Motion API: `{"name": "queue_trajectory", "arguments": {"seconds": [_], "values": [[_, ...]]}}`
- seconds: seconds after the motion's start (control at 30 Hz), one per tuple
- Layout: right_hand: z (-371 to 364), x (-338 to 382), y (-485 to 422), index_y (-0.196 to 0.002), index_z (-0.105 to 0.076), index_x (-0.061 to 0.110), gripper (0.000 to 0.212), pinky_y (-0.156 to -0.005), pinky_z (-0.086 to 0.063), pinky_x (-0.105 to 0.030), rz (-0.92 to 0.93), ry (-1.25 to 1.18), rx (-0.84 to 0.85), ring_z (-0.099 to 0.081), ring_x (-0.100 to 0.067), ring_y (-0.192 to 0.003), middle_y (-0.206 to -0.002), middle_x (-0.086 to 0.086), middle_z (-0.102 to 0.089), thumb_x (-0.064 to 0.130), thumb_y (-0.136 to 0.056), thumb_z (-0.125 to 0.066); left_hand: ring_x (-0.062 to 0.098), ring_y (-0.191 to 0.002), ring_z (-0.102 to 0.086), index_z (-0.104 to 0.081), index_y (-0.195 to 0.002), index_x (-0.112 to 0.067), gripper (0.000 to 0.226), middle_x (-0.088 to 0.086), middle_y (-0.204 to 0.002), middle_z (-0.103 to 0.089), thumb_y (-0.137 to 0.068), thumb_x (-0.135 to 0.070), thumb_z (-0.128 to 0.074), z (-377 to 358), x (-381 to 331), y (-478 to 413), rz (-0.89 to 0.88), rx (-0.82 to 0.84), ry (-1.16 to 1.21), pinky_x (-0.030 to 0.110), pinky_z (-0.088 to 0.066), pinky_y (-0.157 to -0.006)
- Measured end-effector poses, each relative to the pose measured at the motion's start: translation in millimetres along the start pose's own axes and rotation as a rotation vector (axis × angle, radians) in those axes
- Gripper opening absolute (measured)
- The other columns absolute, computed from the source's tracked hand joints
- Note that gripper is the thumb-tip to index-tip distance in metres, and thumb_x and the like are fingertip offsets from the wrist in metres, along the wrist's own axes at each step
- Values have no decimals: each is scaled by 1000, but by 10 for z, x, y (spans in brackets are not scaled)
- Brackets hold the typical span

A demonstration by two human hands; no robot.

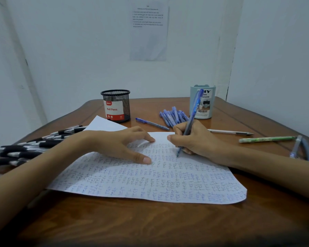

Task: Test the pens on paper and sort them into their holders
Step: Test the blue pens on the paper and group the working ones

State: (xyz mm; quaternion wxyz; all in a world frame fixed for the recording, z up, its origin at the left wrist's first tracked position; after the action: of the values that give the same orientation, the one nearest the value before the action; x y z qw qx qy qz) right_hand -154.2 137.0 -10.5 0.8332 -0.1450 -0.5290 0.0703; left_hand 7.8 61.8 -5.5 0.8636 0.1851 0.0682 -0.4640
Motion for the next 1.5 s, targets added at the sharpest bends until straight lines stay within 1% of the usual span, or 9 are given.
{"name": "queue_trajectory", "arguments": {"seconds": [0.23,0.43,0.53,0.67,0.77,0.9,1.03,1.3,1.5], "values": [[6,-6,-9,-50,-37,10,43,-40,-33,-15,2,16,-19,-34,-4,-34,-37,6,-34,-4,-85,-58,7,-132,-22,-27,-139,-42,75,-18,-144,-20,-70,-61,-50,6,-56,30,5,3,6,33,-24,-109],[-9,34,11,-52,-40,11,42,-42,-37,-13,19,60,-7,-38,-3,-35,-38,8,-38,10,-87,-63,7,-131,-23,-27,-139,-42,75,-18,-142,-21,-70,-60,-51,6,-47,21,-5,1,14,29,-24,-107],[-7,89,44,-54,-42,10,42,-38,-34,-14,-10,6,-50,-37,-5,-34,-38,6,-42,32,-83,-63,5,-130,-24,-30,-138,-41,74,-18,-142,-23,-70,-59,-52,13,-31,2,-24,-31,18,27,-24,-106],[116,71,-8,-50,-51,11,63,-40,-33,-16,-160,-100,-191,-44,-12,-54,-64,-8,-54,60,-86,-34,3,-129,-28,-38,-130,-45,64,-20,-140,-28,-73,-63,-59,12,40,-30,-83,-112,55,28,-25,-107],[294,69,-56,-50,-51,15,57,-37,-27,-15,-157,-172,-293,-40,-8,-45,-62,-8,-52,45,-97,-37,0,-127,-30,-43,-127,-43,63,-21,-141,-31,-71,-68,-59,4,64,-48,-131,-171,83,18,-26,-102],[417,16,-101,-87,-53,18,19,-38,-26,-19,-153,-63,-272,-31,-8,-36,-45,2,-41,36,-93,-52,-1,-122,-38,-49,-125,-32,55,-16,-138,-41,-77,-59,-51,-18,-4,-79,-159,-288,61,17,-30,-98],[417,-79,-142,-99,-57,16,30,-33,-27,-17,-199,-134,-244,-30,-6,-30,-36,4,-39,40,-98,-38,1,-120,-41,-46,-132,-26,60,-13,-136,-45,-80,-58,-43,-36,-73,-89,-149,-298,1,22,-33,-103],[551,-61,-318,-100,-64,3,34,-29,-26,-13,-244,-207,-365,-30,-2,-27,-45,-1,-42,15,-100,-32,4,-126,-37,-41,-137,-26,53,-11,-142,-39,-90,-49,-46,-34,-73,-91,-132,-274,-43,21,-30,-104],[573,-261,-486,-97,-67,8,37,-42,-25,-18,-297,-84,-263,-28,-7,-40,-44,5,-33,33,-100,-40,6,-126,-38,-40,-138,-26,54,-10,-142,-38,-90,-51,-45,-41,-57,-100,-136,-264,-36,27,-32,-106]]}}
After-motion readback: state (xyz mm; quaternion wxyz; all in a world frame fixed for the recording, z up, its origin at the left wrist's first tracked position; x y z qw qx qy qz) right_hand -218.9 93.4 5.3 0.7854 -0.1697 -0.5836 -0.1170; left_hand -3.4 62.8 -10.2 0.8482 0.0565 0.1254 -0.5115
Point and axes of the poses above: each hand's wrist, its own y-axis away from the middle knuckle, its own z-axis out of the back of the hand, x = y × z, the point moved 4 cm from there along -y, towards the middle knuckle
